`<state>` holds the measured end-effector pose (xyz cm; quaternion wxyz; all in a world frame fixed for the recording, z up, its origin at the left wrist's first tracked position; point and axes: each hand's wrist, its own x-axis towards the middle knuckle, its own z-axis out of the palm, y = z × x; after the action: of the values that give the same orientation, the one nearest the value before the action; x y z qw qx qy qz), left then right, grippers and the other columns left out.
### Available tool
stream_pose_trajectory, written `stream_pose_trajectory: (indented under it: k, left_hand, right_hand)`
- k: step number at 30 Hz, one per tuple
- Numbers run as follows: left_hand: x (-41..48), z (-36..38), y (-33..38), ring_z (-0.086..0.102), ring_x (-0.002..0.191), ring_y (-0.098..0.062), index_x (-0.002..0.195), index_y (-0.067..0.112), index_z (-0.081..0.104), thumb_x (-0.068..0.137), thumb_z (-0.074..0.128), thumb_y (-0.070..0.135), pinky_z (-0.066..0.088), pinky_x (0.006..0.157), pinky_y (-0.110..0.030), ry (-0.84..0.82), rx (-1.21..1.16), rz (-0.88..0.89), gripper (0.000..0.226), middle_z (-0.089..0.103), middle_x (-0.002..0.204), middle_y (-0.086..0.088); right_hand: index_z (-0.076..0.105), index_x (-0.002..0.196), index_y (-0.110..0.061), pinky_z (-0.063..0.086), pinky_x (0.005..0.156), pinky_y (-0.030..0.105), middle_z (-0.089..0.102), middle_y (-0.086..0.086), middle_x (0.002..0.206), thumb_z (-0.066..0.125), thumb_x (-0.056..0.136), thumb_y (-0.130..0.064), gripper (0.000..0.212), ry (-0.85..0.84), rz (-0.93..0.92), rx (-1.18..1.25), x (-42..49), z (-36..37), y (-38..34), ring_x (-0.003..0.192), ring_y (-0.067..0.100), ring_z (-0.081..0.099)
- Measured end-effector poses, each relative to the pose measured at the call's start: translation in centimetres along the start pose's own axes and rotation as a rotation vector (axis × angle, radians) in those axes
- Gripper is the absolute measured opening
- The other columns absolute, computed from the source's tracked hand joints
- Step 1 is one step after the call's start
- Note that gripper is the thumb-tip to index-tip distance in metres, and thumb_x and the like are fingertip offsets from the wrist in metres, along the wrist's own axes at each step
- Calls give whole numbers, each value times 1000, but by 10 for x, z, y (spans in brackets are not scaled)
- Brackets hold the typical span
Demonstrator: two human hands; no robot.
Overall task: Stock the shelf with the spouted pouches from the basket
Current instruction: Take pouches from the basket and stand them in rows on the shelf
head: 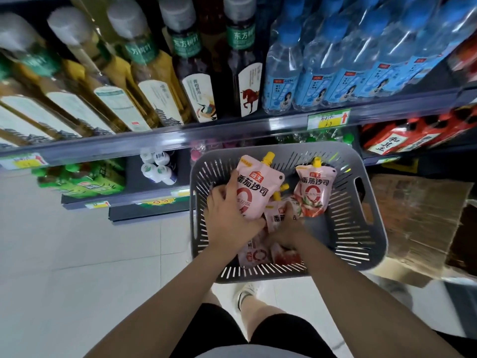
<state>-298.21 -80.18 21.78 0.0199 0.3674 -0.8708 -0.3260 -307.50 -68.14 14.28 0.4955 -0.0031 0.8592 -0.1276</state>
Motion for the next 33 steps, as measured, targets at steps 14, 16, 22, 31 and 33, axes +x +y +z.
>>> stream_pose_trajectory:
  k: [14, 16, 22, 31, 33]
  left_hand:
    - [-18, -115, 22, 40, 111, -19, 145, 47, 11, 46, 70, 56, 44, 93, -44, 164, -144, 309, 115, 36, 115, 7]
    - [-22, -147, 17, 42, 111, -19, 143, 49, 10, 46, 69, 55, 46, 90, -45, 209, -172, 365, 114, 35, 114, 8]
    - [-32, -248, -14, 40, 108, -17, 145, 46, 12, 47, 71, 52, 44, 89, -38, 394, -211, 454, 114, 34, 112, 8]
    - [-32, -378, -60, 36, 104, -14, 142, 45, 15, 48, 75, 47, 39, 85, -34, 635, -291, 447, 112, 34, 111, 8]
    - [-25, -404, -61, 36, 106, -15, 142, 45, 15, 49, 78, 45, 37, 86, -34, 674, -307, 441, 113, 34, 112, 7]
  right_hand:
    - [-27, 140, -31, 25, 107, 53, 17, 15, 149, 76, 57, -58, 135, 747, -299, 39, -111, -40, -55, 137, 37, 20]
    - [-19, 142, -32, 22, 109, 53, 19, 15, 147, 79, 56, -52, 132, 828, -352, 141, -140, -36, -78, 137, 37, 19]
    - [2, 144, -29, 26, 102, 52, 30, 14, 133, 82, 50, -39, 124, 1075, -554, 332, -231, -7, -159, 124, 34, 28]
    - [8, 145, -27, 25, 103, 52, 28, 11, 136, 83, 52, -33, 120, 1181, -807, 497, -347, 12, -271, 126, 28, 23]
    - [8, 146, -26, 26, 104, 51, 27, 12, 138, 84, 53, -31, 120, 1178, -876, 522, -367, 10, -290, 127, 29, 23]
